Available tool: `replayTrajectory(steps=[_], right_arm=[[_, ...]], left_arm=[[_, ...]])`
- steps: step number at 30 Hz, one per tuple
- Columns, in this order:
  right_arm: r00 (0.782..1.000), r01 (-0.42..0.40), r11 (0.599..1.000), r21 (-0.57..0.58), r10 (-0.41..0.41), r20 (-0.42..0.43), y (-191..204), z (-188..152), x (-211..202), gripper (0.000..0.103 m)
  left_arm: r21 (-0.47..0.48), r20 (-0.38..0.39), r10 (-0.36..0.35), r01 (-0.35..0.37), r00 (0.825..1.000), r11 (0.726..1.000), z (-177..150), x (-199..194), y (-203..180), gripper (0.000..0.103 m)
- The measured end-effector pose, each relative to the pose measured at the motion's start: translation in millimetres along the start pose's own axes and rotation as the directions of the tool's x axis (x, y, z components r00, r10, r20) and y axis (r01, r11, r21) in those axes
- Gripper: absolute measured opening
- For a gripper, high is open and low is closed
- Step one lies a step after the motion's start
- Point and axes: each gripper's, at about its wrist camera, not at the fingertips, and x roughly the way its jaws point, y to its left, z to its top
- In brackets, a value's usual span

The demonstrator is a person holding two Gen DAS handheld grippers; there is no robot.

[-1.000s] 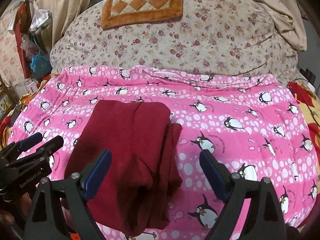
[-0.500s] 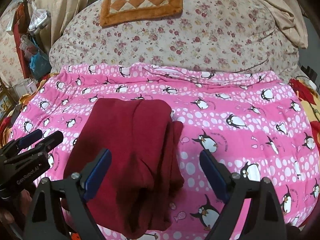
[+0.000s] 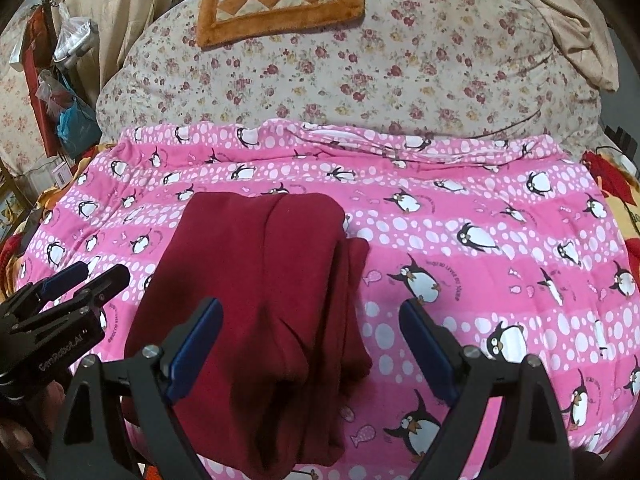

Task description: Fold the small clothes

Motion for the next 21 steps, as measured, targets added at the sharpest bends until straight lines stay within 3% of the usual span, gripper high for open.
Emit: replayTrajectory(steps=[21], right_arm=[[0.999,0.006,1.0,0.009,-0.006,-0.032,-2.4,2.9,11.0,0.092]], left_arm=[[0.008,-0.017,-0.003,0.003,1.0,1.0,2.4,9.7,1.1,0.046]])
